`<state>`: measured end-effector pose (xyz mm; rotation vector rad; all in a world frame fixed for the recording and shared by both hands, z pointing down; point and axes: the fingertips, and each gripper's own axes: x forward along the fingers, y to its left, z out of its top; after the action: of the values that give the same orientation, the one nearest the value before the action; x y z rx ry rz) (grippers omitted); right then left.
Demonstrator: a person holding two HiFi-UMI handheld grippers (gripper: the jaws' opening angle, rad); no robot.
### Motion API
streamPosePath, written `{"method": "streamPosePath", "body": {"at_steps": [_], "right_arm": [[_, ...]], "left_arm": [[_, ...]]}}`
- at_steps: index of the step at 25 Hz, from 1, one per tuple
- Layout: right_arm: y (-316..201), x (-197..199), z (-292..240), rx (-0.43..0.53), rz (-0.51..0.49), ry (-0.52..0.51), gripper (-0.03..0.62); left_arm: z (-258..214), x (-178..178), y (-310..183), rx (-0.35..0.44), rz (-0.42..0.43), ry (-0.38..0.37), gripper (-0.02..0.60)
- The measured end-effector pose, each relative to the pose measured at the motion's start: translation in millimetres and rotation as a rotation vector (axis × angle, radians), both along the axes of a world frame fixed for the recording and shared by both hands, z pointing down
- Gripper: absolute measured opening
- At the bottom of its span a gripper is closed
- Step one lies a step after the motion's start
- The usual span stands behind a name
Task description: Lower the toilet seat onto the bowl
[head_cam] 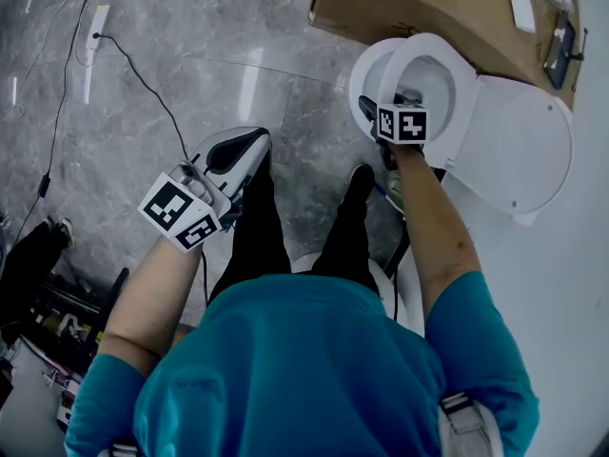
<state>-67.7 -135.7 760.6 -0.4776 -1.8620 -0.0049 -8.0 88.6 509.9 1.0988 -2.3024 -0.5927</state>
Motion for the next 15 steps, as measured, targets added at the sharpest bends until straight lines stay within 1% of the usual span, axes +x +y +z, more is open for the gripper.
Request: {"method": "streamPosePath", "body": {"at_steps": [15], "right_arm": [[6, -2, 43, 0.144, 0.009, 0.021, 0.279]], "left_arm": [[30, 6, 11, 0.003, -0.006, 0.052, 0.005]]}}
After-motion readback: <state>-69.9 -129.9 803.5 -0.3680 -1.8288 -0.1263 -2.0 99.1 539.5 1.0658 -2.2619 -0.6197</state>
